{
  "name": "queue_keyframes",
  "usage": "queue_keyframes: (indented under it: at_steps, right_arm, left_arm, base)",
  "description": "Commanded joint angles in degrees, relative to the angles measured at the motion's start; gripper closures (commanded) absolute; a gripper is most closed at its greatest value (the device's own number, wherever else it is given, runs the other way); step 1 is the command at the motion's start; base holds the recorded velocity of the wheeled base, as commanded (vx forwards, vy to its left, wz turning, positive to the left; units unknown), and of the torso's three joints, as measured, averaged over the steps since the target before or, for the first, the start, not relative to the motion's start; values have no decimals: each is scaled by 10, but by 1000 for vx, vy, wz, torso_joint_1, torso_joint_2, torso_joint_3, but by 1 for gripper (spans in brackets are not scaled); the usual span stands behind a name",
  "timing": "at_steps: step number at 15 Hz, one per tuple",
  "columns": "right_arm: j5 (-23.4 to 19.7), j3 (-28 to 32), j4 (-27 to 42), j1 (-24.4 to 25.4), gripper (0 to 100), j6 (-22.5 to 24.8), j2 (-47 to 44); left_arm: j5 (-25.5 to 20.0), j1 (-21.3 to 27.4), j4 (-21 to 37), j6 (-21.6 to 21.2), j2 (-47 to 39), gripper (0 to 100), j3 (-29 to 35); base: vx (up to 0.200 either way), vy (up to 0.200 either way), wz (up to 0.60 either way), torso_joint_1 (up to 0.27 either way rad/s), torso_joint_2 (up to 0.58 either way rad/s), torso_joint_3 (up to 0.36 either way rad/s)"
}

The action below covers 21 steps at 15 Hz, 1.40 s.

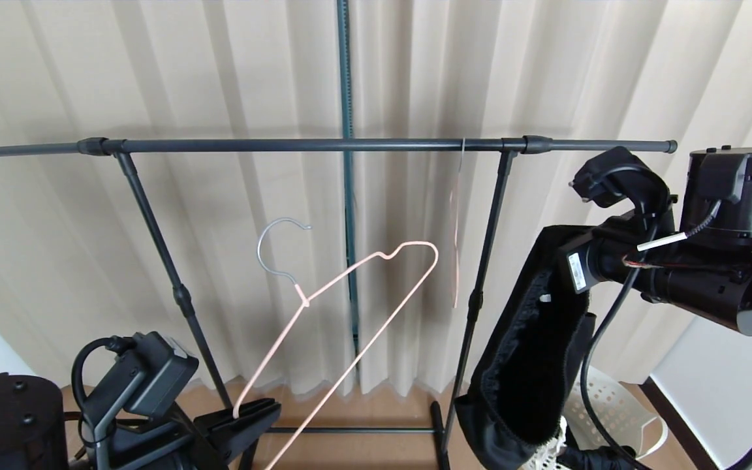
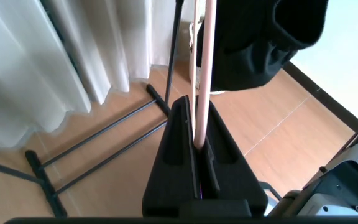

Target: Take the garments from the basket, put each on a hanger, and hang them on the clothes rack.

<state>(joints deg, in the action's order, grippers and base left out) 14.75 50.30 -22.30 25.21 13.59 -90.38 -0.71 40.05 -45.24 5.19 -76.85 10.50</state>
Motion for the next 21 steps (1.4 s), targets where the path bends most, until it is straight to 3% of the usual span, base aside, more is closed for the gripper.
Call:
queue_keyframes:
  at_steps: [1, 5, 8, 12, 21]
  right_arm:
    - [17, 1, 0, 10, 100, 2, -5]
    - [67, 11, -1, 16, 100, 1, -18]
    - [104, 19, -2, 19, 100, 0, -31]
    - [128, 31, -3, 38, 100, -1, -56]
    - [162, 27, -3, 99, 100, -12, -69]
  left_arm:
    - [-3, 0, 0, 0, 18, 100, -6]
    - [-57, 8, 0, -3, 20, 100, -17]
    - [-74, 18, 1, -4, 15, 100, -23]
    - [-75, 41, 1, -25, 5, 100, -33]
    - [-74, 60, 0, -26, 1, 100, -31]
  base:
    - [0, 0, 0, 0, 0, 0]
    - [0, 0, 0, 0, 0, 0]
    - [0, 0, 0, 0, 0, 0]
    - [0, 0, 0, 0, 0, 0]
    - [0, 0, 0, 0, 0, 0]
